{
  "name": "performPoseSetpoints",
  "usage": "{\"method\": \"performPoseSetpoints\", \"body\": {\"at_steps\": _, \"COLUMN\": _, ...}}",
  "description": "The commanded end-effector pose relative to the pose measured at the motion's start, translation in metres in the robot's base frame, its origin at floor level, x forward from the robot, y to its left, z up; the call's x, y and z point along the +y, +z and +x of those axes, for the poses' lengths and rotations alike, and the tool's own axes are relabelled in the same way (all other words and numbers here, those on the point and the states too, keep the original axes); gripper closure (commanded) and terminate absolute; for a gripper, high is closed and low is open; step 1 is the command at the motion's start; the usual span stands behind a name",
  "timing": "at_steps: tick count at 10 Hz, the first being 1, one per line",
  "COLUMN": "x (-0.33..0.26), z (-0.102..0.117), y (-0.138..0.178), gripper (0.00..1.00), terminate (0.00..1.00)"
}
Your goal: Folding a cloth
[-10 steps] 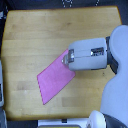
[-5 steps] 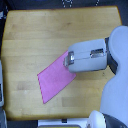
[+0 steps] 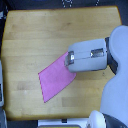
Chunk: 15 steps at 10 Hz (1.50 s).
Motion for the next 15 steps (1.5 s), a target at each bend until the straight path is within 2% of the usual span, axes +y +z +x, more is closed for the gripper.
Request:
{"method": "performPoseSetpoints", "body": {"at_steps": 1, "x": -0.004, "z": 0.0, "y": 0.007, "gripper": 1.0, "terminate": 0.0}}
{"method": "performPoseSetpoints", "body": {"at_steps": 5, "x": -0.036, "z": 0.014, "y": 0.03, "gripper": 1.0, "terminate": 0.0}}
{"method": "performPoseSetpoints", "body": {"at_steps": 8, "x": -0.049, "z": 0.025, "y": 0.064, "gripper": 1.0, "terminate": 0.0}}
{"method": "performPoseSetpoints", "body": {"at_steps": 9, "x": -0.042, "z": 0.038, "y": 0.08, "gripper": 1.0, "terminate": 0.0}}
{"method": "performPoseSetpoints", "body": {"at_steps": 12, "x": 0.004, "z": 0.046, "y": 0.108, "gripper": 1.0, "terminate": 0.0}}
{"method": "performPoseSetpoints", "body": {"at_steps": 15, "x": 0.076, "z": 0.029, "y": 0.124, "gripper": 1.0, "terminate": 0.0}}
